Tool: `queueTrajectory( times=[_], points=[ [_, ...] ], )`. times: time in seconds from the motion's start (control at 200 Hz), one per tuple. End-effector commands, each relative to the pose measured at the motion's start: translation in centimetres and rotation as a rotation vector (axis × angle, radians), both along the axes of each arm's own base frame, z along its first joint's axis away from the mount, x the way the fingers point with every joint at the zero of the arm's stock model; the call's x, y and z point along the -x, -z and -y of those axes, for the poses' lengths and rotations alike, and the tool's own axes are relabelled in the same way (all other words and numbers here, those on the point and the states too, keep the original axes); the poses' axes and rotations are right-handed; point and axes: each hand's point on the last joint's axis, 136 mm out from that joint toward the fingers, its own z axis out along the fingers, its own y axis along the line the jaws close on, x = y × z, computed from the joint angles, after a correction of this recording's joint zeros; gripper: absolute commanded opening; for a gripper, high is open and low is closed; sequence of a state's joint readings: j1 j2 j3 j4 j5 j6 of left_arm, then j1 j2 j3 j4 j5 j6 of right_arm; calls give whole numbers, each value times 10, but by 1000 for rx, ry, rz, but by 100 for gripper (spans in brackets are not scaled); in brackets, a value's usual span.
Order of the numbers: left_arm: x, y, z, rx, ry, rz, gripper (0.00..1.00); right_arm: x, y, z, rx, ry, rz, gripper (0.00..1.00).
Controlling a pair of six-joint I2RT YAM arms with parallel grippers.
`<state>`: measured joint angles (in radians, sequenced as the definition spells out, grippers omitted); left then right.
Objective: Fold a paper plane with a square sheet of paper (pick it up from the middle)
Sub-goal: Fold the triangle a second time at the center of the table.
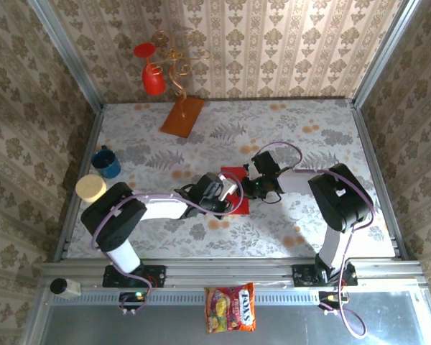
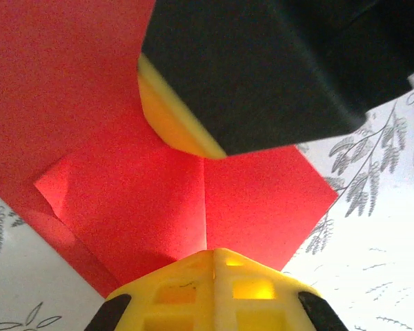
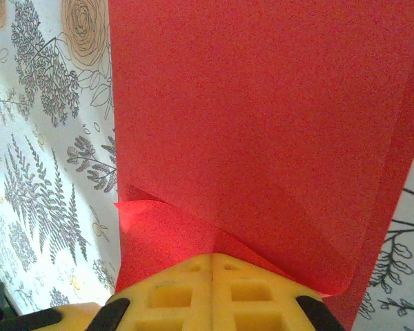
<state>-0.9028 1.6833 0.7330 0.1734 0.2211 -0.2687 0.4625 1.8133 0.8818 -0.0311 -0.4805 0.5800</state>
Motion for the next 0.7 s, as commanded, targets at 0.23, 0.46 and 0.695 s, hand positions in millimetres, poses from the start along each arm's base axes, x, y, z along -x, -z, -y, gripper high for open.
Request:
queueTrajectory(
  times=[0.23, 0.46, 0.695],
  points=[
    [15, 24, -14, -17, -6, -41, 0, 23, 46, 30, 154, 39, -118, 0],
    [34, 38, -40, -62, -41, -66, 0, 22, 45, 30, 154, 42, -116, 0],
    [44, 51, -69, -102, -105, -76, 0, 22, 45, 32, 155, 46, -116, 0]
  ],
)
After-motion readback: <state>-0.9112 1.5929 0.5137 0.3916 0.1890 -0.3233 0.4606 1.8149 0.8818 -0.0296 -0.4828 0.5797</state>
